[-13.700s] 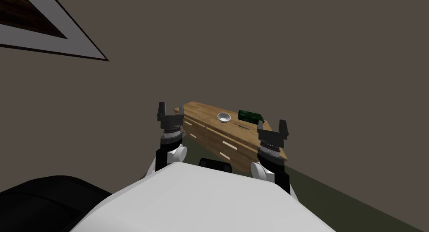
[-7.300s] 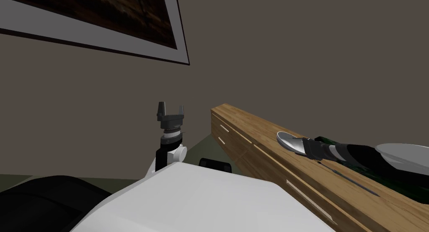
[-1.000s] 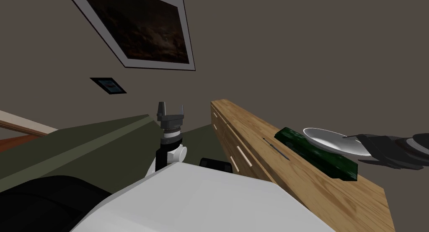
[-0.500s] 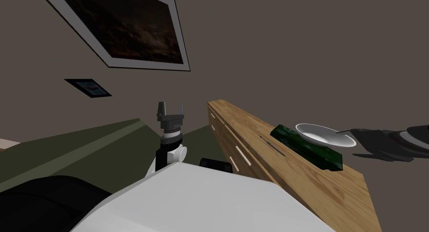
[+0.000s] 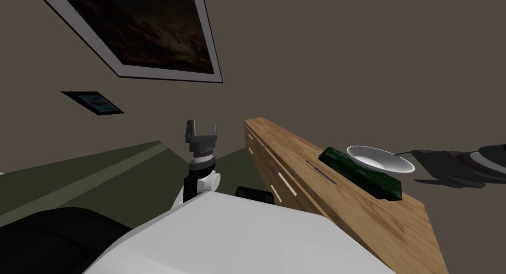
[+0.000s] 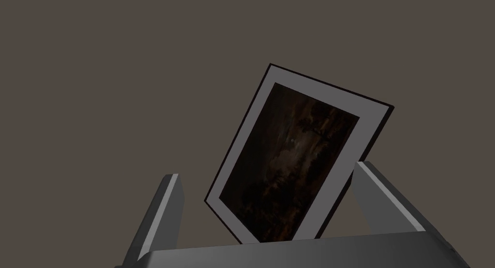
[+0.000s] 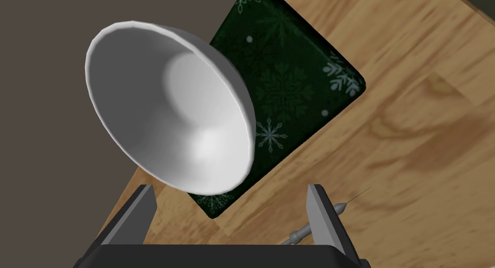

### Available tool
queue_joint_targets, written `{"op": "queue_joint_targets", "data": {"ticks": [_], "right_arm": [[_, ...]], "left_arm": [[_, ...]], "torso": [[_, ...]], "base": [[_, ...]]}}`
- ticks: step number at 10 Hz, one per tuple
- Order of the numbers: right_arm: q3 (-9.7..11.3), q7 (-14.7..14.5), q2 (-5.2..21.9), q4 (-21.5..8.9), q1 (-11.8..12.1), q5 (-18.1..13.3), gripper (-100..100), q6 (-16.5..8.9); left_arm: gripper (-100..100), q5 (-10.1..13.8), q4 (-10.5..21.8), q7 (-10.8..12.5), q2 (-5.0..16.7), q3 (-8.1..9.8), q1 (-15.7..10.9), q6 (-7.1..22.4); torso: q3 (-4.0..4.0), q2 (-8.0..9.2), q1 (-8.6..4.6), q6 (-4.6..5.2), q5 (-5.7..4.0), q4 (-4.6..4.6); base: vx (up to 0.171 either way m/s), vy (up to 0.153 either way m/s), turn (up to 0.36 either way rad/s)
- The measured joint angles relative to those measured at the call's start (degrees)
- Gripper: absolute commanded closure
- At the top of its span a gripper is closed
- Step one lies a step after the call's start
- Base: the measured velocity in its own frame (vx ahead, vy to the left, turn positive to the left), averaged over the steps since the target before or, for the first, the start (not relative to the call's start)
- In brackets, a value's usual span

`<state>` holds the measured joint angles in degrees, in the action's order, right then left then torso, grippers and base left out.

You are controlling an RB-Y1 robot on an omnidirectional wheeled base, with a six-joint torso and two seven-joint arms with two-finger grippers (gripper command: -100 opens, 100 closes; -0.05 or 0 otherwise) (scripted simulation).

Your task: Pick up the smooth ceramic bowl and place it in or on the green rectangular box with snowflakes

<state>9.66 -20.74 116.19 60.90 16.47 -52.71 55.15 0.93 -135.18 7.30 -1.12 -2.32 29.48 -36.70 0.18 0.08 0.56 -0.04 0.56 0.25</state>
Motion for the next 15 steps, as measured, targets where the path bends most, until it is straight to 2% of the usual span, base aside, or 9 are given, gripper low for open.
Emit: {"op": "queue_joint_targets", "data": {"ticks": [5, 7, 8, 9, 10, 11, 12, 15], "right_arm": [[0.0, 0.0, 0.0, 0.0, 0.0, 0.0, -100, 0.0], [-2.9, 0.7, 1.3, -0.2, 1.4, 0.2, -100, 2.0], [-2.0, 0.9, 1.9, 0.0, 0.4, 0.6, -100, 2.4], [-2.1, 1.0, 2.6, 0.1, 0.1, 1.0, -100, 3.1], [-0.2, 1.3, 3.3, 0.5, -2.4, 1.4, -100, 3.9], [-0.2, 1.6, 4.1, 0.6, -2.7, 1.7, -100, 4.7], [-0.3, 1.7, 4.2, 0.6, -2.7, 1.7, 0, 4.9], [-0.3, 1.7, 4.2, 0.6, -2.7, 1.7, 0, 4.9]], "left_arm": [[0, 0.0, 0.0, 0.0, 0.0, 0.0, 0.0, 0.0], [0, 0.0, 0.0, 0.0, 0.0, 0.0, 0.0, 0.0], [0, 0.0, 0.0, 0.0, 0.0, 0.0, 0.0, 0.0], [0, 0.0, 0.0, 0.0, 0.0, 0.0, 0.0, 0.0], [0, 0.0, 0.0, 0.0, 0.0, 0.0, 0.0, 0.0], [0, 0.0, 0.0, 0.0, 0.0, 0.0, 0.0, 0.0], [0, 0.0, 0.0, 0.0, 0.0, 0.0, 0.0, 0.0], [0, 0.0, 0.0, 0.0, 0.0, 0.0, 0.0, 0.0]], "torso": [[-0.01, -0.01, 0.02, 0.0, 0.01, 0.0], [0.0, 0.0, 0.02, -0.02, 0.02, 0.0], [0.0, 0.0, 0.02, 0.0, 0.01, 0.0], [0.0, -0.01, 0.03, -0.01, 0.02, 0.0], [0.01, 0.01, 0.02, -0.01, 0.02, 0.0], [0.01, 0.02, 0.01, -0.01, 0.01, 0.0], [0.01, 0.02, 0.01, 0.0, 0.0, 0.0], [0.0, 0.0, 0.0, 0.0, 0.0, 0.0]], "base": [[0.001, 0.002, -0.004], [-0.001, -0.003, 0.006], [0.0, 0.0, 0.0], [-0.003, -0.006, 0.013], [-0.007, -0.01, 0.027], [-0.009, 0.003, 0.012], [0.0, 0.0, 0.0], [0.0, 0.0, 0.0]]}}
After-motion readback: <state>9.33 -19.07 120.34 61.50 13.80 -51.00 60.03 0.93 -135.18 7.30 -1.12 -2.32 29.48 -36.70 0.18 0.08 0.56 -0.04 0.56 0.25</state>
